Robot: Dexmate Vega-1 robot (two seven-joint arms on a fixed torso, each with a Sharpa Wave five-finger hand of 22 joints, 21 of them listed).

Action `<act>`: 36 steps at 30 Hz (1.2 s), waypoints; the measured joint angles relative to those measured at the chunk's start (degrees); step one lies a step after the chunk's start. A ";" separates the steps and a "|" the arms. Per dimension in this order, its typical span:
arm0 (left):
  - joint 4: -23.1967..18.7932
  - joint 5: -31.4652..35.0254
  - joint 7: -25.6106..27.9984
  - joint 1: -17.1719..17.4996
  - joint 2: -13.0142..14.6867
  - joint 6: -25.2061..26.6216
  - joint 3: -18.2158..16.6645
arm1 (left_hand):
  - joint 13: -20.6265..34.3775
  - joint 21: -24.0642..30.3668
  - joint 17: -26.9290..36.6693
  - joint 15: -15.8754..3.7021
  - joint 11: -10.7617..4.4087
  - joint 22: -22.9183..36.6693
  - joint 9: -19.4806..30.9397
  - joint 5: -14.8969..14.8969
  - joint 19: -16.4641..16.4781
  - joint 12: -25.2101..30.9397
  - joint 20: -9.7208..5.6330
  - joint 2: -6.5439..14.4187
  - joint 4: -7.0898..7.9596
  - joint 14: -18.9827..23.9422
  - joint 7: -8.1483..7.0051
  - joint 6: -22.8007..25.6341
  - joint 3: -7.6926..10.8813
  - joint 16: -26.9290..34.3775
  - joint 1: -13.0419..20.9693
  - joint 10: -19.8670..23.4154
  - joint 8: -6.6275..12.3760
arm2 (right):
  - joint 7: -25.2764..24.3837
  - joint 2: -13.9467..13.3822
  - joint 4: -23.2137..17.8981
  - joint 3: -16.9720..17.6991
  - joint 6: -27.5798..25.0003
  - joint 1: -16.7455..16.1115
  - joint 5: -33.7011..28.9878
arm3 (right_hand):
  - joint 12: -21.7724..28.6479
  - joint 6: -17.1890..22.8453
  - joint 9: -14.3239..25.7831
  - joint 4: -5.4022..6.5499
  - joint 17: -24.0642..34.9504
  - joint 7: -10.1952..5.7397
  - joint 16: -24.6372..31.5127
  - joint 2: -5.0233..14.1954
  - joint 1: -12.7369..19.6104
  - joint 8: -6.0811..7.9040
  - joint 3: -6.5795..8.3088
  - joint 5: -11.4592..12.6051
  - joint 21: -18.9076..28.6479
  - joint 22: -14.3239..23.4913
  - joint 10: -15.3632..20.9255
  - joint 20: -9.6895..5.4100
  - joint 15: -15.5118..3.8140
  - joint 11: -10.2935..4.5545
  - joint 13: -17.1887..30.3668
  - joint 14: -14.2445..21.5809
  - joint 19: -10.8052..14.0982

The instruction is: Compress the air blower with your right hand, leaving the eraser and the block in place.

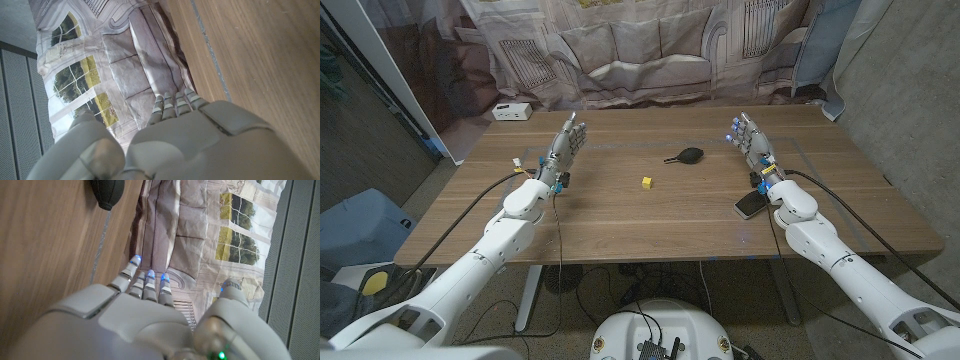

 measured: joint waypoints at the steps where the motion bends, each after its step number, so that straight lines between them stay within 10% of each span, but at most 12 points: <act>1: -0.21 0.01 -0.08 0.08 0.16 0.00 -0.02 | 0.00 0.00 0.00 0.02 0.10 0.00 0.00 0.00 0.40 0.00 -0.02 0.01 0.00 0.21 -0.01 0.58 0.00 0.00 0.01 0.49 0.00 | 0.01 -0.07 -0.15 0.00 0.11 -0.05 -0.09 | 0.00 -0.01 0.00 -0.06 0.00 0.39 0.00 0.33 0.33 0.00 0.06 0.00 0.00 0.00 0.02 -0.20 0.00 0.02 0.00 0.00 0.20; 36: -4.45 -0.05 0.64 3.11 0.12 -1.86 -0.46 | -0.79 0.49 -0.02 0.21 0.57 -0.01 -0.01 -0.31 4.66 1.21 -1.40 0.76 -1.20 5.71 -0.12 4.75 0.21 0.43 1.36 5.11 0.40 | 0.19 -1.78 -3.51 1.00 7.36 -2.70 -4.55 | -1.28 1.96 -0.02 -1.01 -0.79 -1.42 -0.90 0.18 1.83 -0.24 0.06 0.23 -3.10 0.01 1.82 -0.71 -0.01 -0.84 -0.01 2.20 1.68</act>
